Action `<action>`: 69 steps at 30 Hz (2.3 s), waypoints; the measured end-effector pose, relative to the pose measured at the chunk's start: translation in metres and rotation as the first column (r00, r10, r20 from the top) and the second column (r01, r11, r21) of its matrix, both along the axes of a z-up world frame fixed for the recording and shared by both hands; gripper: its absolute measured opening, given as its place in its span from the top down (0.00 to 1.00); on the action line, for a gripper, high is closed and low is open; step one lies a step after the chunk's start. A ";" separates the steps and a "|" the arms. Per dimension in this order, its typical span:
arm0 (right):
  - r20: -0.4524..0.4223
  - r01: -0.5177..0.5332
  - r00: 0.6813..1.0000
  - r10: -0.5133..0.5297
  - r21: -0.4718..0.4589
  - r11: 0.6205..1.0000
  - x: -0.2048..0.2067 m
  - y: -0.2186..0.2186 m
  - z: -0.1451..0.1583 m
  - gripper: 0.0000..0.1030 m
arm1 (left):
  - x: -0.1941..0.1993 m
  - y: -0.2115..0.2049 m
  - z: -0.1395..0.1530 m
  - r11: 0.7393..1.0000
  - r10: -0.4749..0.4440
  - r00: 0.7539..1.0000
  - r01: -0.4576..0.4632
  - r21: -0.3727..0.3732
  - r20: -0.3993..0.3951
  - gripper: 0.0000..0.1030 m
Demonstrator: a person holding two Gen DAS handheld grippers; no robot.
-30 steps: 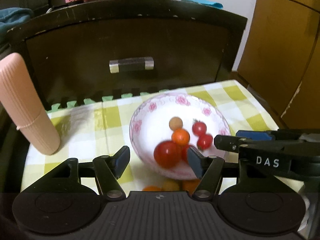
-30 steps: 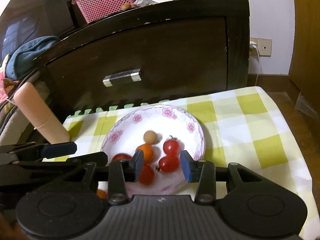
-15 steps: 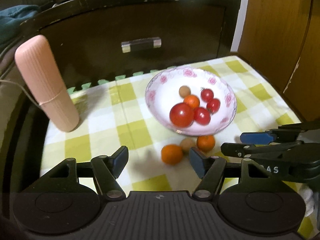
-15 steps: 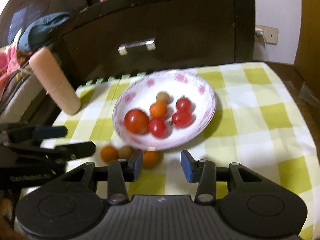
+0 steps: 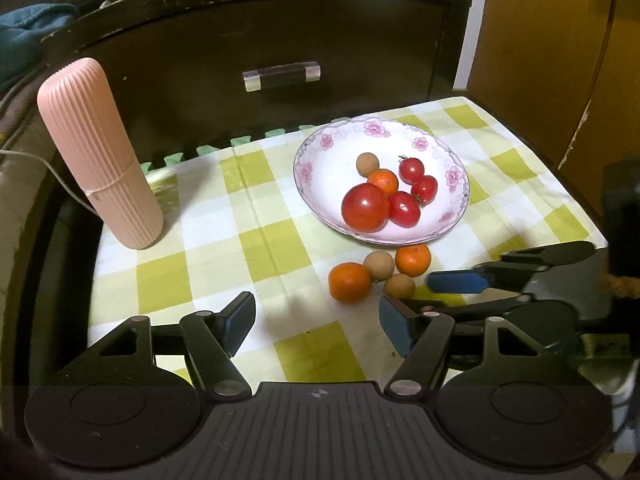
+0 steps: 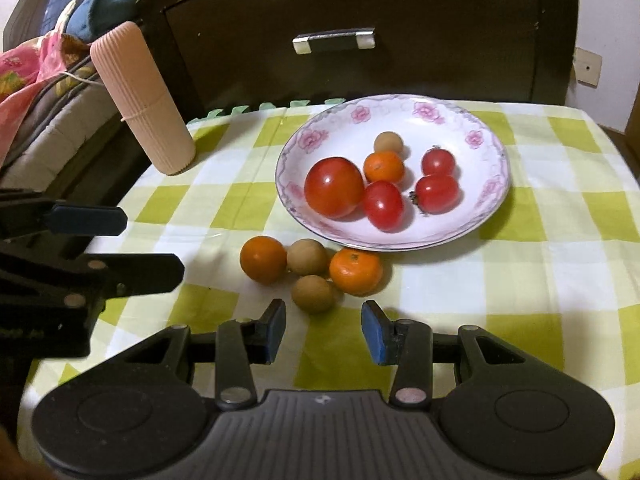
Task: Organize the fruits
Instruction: 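Withdraw both tools from the bowl toward the remaining tangerines and longans, then grasp another tangerine with the left tool while the right tool grasps a longan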
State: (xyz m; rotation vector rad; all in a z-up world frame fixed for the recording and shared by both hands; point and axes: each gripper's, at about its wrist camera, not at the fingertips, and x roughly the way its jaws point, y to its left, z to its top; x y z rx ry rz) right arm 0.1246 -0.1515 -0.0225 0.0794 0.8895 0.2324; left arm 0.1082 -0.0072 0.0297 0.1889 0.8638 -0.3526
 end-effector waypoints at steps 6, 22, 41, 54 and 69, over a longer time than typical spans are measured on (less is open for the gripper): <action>0.001 -0.005 1.000 0.005 -0.014 1.000 0.008 0.011 -0.007 0.62 | 0.003 0.004 -0.002 1.000 0.015 1.000 -0.015 -0.014 -0.016 0.27; 0.009 -0.047 0.999 0.047 -0.045 0.998 -0.004 0.003 -0.003 0.76 | 0.007 -0.003 -0.009 1.000 -0.017 0.999 0.017 0.000 -0.026 0.25; -0.077 -0.044 0.996 0.043 -0.016 0.999 -0.026 -0.020 -0.004 0.76 | 0.044 -0.035 -0.042 0.980 -0.196 0.980 0.195 0.041 0.031 0.25; -0.085 -0.036 0.996 0.036 0.000 0.999 -0.023 -0.021 -0.004 0.76 | 0.037 -0.034 -0.046 0.969 -0.247 0.967 0.247 -0.005 -0.059 0.38; -0.098 -0.031 0.995 0.030 -0.008 0.999 -0.027 -0.024 -0.003 0.76 | 0.027 -0.031 -0.036 0.971 -0.239 0.971 0.239 0.025 -0.015 0.36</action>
